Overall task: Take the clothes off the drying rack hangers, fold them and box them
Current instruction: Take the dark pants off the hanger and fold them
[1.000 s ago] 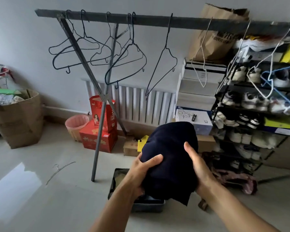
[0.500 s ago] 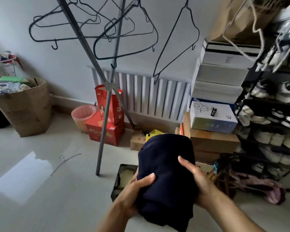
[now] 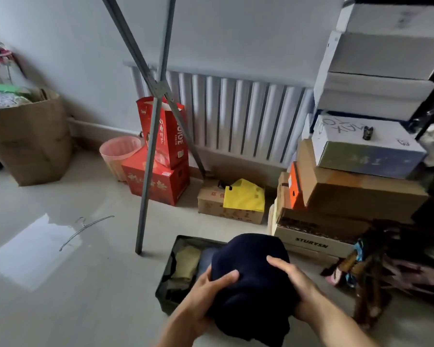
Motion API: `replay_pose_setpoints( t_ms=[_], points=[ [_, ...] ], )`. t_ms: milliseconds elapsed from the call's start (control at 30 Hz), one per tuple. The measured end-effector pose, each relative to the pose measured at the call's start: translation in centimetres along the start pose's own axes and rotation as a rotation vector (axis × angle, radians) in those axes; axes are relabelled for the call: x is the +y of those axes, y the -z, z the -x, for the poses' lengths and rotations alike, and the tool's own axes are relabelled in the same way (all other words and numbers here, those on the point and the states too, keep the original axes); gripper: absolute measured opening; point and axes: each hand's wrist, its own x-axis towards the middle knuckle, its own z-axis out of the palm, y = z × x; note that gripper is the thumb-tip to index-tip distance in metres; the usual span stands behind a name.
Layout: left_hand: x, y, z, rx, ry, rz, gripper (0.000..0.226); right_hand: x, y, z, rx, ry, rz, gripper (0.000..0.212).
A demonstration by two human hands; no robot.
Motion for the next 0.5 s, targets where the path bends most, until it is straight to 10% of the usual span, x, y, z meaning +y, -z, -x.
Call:
replay_pose_setpoints(
  t_ms=[333, 500],
  points=[
    [-13.7, 7.1, -13.5, 0.046, 0.005, 0.05, 0.072, 8.0, 6.2, -17.4, 0.227, 0.034, 0.128, 0.063],
    [-20.2, 9.0, -18.8, 0.094, -0.012, 0.065, 0.103, 10.6, 9.3, -22.6, 0.227, 0.016, 0.144, 0.035]
  ],
)
